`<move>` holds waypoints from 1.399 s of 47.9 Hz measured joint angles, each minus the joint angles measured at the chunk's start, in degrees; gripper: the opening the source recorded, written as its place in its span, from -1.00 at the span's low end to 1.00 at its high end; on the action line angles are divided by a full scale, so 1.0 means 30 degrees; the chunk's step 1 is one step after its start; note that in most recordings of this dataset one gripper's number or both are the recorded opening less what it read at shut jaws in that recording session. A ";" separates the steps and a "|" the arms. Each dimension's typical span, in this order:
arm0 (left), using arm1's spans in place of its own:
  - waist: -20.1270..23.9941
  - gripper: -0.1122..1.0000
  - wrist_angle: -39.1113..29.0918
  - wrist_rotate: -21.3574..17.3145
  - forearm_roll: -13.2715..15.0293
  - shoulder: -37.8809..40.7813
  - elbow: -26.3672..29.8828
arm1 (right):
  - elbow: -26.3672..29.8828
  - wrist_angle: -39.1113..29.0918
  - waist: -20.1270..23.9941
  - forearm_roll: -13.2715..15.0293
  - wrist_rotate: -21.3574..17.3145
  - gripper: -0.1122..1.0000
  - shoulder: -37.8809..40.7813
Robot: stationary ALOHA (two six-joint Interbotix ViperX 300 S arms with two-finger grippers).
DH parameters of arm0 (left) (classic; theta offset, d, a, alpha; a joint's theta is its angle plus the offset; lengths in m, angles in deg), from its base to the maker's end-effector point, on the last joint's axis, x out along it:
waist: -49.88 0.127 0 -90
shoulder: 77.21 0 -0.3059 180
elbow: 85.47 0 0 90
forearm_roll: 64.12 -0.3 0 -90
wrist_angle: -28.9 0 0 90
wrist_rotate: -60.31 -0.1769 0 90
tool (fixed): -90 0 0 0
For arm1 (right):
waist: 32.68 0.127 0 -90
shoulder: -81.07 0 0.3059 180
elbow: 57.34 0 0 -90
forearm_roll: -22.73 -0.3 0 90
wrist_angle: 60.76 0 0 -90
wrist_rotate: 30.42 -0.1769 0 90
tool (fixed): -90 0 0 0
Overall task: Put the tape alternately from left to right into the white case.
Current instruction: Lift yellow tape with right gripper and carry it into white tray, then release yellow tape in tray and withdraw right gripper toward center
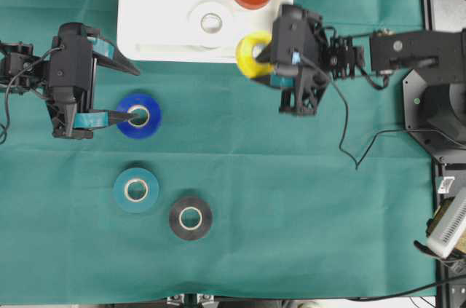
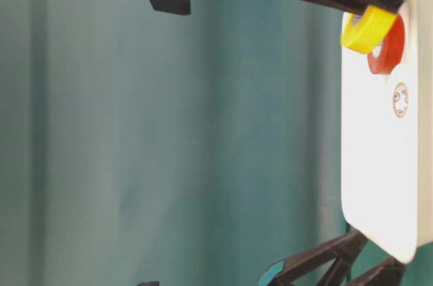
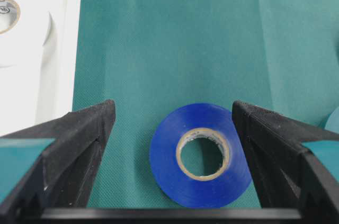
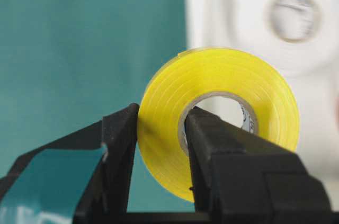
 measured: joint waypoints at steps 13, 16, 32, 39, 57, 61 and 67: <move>0.0000 0.51 0.0000 0.0000 0.0000 0.0000 0.0000 | 0.0000 0.0059 -0.2021 0.0234 0.0000 -0.31 0.0234; 0.0000 0.51 0.0000 0.0000 0.0000 0.0000 0.0000 | 0.0029 0.0088 -0.2256 0.0234 0.0000 -0.31 0.0469; 0.0000 0.51 0.0000 0.0000 0.0000 0.0029 0.0000 | 0.0176 0.0586 -0.2666 0.0264 0.0000 -0.31 0.1172; 0.0000 0.51 0.0000 -0.0029 0.0000 0.0029 0.0000 | 0.0176 0.0615 -0.2637 0.0234 0.0000 -0.31 0.1289; 0.0000 0.51 0.0000 0.0000 0.0000 0.0029 0.0000 | 0.0176 0.0645 -0.2637 0.0234 0.0000 0.23 0.1318; 0.0000 0.51 0.0000 0.0000 0.0000 0.0029 0.0000 | 0.0176 0.0674 -0.2666 0.0264 0.0029 0.50 0.1318; 0.0000 0.51 0.0000 -0.0029 0.0000 0.0029 0.0000 | 0.0176 0.0674 -0.2666 0.0234 0.0029 0.58 0.1318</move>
